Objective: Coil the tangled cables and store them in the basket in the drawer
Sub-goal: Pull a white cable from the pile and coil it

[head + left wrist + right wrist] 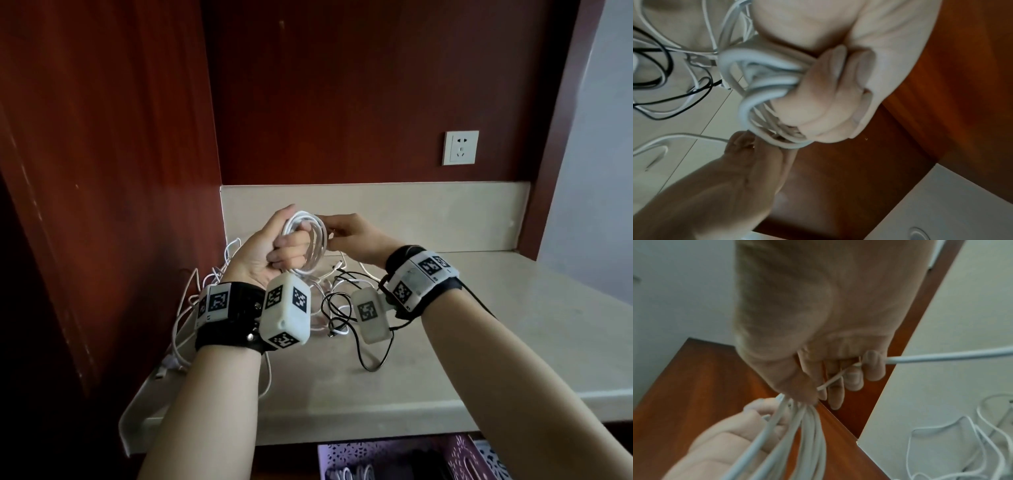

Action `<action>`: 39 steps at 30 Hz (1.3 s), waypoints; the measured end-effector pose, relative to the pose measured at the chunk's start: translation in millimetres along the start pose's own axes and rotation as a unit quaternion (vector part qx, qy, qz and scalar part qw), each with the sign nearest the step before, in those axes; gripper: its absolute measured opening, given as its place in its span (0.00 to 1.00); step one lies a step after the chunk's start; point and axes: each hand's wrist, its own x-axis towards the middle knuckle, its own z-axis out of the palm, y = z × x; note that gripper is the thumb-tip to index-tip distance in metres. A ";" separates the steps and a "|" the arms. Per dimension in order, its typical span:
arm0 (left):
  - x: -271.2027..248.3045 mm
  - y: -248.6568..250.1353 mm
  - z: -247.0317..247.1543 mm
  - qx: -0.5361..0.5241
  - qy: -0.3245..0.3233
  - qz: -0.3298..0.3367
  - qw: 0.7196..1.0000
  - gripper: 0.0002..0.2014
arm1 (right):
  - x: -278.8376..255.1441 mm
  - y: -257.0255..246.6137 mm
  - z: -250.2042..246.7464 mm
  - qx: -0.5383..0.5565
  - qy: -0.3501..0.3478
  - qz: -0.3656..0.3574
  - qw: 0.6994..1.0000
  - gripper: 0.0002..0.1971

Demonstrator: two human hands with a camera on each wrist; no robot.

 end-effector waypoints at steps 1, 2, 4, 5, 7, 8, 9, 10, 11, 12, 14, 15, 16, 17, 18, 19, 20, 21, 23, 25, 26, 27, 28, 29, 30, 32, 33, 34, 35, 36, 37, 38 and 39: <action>0.9 -1.4 -1.7 -0.019 -0.009 -0.002 1.000 0.19 | -5.2 -3.6 0.3 0.038 -0.006 0.007 0.999 0.19; 2.5 -3.5 -4.7 -0.039 -0.024 -0.008 0.999 0.19 | -11.4 -7.5 0.7 0.076 -0.007 0.016 0.997 0.18; 4.3 -9.6 -13.1 -0.095 -0.098 -0.033 0.990 0.18 | -23.0 -9.4 3.6 0.141 0.013 0.029 0.989 0.16; 4.5 -12.6 -16.5 -0.122 -0.135 -0.050 0.982 0.17 | -27.1 -7.9 6.1 0.171 0.032 0.039 0.984 0.13; 3.9 -17.8 -21.4 -0.114 -0.156 -0.064 0.979 0.15 | -34.2 -1.8 11.4 0.205 0.052 0.064 0.975 0.09; 3.4 -20.8 -21.8 -0.084 -0.151 -0.069 0.983 0.15 | -38.4 -0.6 13.2 0.207 0.049 0.073 0.974 0.08; 2.1 -23.8 -20.6 -0.052 -0.149 -0.078 0.984 0.15 | -42.9 0.9 14.4 0.196 0.033 0.076 0.977 0.06; 0.2 -26.9 -17.3 -0.024 -0.155 -0.090 0.984 0.16 | -47.0 1.3 15.8 0.182 0.019 0.070 0.981 0.03; -1.6 -29.7 -13.2 0.003 -0.161 -0.100 0.982 0.18 | -50.1 1.5 17.1 0.173 0.013 0.062 0.983 0.04; -3.1 -32.3 -8.7 0.026 -0.166 -0.109 0.980 0.20 | -52.1 1.9 19.4 0.174 0.019 0.053 0.983 0.06; -4.8 -36.0 -1.2 0.056 -0.170 -0.120 0.977 0.24 | -52.2 5.6 25.4 0.164 0.058 0.043 0.984 0.05; -5.2 -37.2 2.3 0.060 -0.168 -0.120 0.977 0.27 | -51.9 8.6 28.9 0.152 0.084 0.045 0.984 0.08; -4.4 -37.7 5.3 0.060 -0.161 -0.119 0.978 0.29 | -52.2 10.3 31.5 0.141 0.109 0.049 0.983 0.11; -3.6 -37.6 8.9 0.060 -0.141 -0.116 0.981 0.30 | -52.3 12.3 33.1 0.131 0.131 0.054 0.981 0.13; -2.9 -37.6 13.0 0.070 -0.108 -0.108 0.986 0.30 | -53.9 11.0 33.9 0.127 0.149 0.056 0.979 0.14; -2.4 -37.7 17.1 0.091 -0.065 -0.095 0.989 0.30 | -56.0 9.7 32.9 0.123 0.164 0.058 0.977 0.15; -2.0 -38.4 20.7 0.118 -0.021 -0.076 0.990 0.27 | -57.8 8.7 31.2 0.115 0.178 0.060 0.976 0.15; -2.2 -38.9 23.7 0.148 0.023 -0.051 0.987 0.25 | -60.2 6.1 28.6 0.110 0.185 0.061 0.975 0.15; -3.6 -39.3 28.6 0.216 0.089 0.008 0.972 0.20 | -64.6 1.4 23.8 0.109 0.183 0.064 0.975 0.13; -5.9 -39.6 33.2 0.269 0.125 0.047 0.954 0.17 | -65.8 0.5 20.8 0.111 0.179 0.069 0.975 0.13; -6.6 -39.7 34.2 0.280 0.136 0.057 0.949 0.17 | -66.0 1.2 20.1 0.111 0.179 0.071 0.975 0.15; -7.8 -40.4 35.5 0.279 0.137 0.064 0.948 0.17 | -66.9 2.3 19.9 0.112 0.178 0.072 0.975 0.16; -8.6 -40.5 36.5 0.273 0.127 0.066 0.951 0.17 | -67.0 4.5 19.5 0.112 0.175 0.072 0.976 0.17; -8.9 -40.4 35.8 0.262 0.110 0.064 0.957 0.17 | -68.5 4.2 18.6 0.116 0.168 0.066 0.977 0.19; -9.8 -40.3 34.9 0.250 0.091 0.057 0.962 0.17 | -70.3 4.1 17.6 0.126 0.160 0.058 0.977 0.20; -10.8 -40.2 29.4 0.220 0.063 0.042 0.973 0.17 | -73.0 3.8 14.9 0.166 0.142 0.051 0.975 0.19; -11.4 -40.9 26.6 0.212 0.052 0.041 0.975 0.18 | -73.8 4.8 14.2 0.178 0.139 0.054 0.973 0.15; -11.4 -41.1 24.5 0.211 0.045 0.041 0.975 0.20 | -74.5 4.4 13.5 0.183 0.136 0.059 0.972 0.11; -12.2 -41.6 24.4 0.213 0.035 0.039 0.976 0.22 | -74.9 6.0 12.6 0.174 0.133 0.066 0.973 0.10; -13.3 -41.8 24.9 0.222 0.023 0.035 0.974 0.21 | -75.7 7.6 12.0 0.170 0.128 0.067 0.975 0.12; -15.0 -41.1 28.0 0.236 0.010 0.030 0.971 0.20 | -76.2 9.1 10.8 0.169 0.119 0.066 0.976 0.11; -16.3 -39.8 31.0 0.256 0.000 0.026 0.966 0.19 | -76.1 11.0 10.3 0.177 0.111 0.061 0.976 0.11; -16.8 -38.1 32.8 0.283 -0.002 0.023 0.959 0.19 | -77.2 11.2 9.7 0.177 0.104 0.055 0.977 0.14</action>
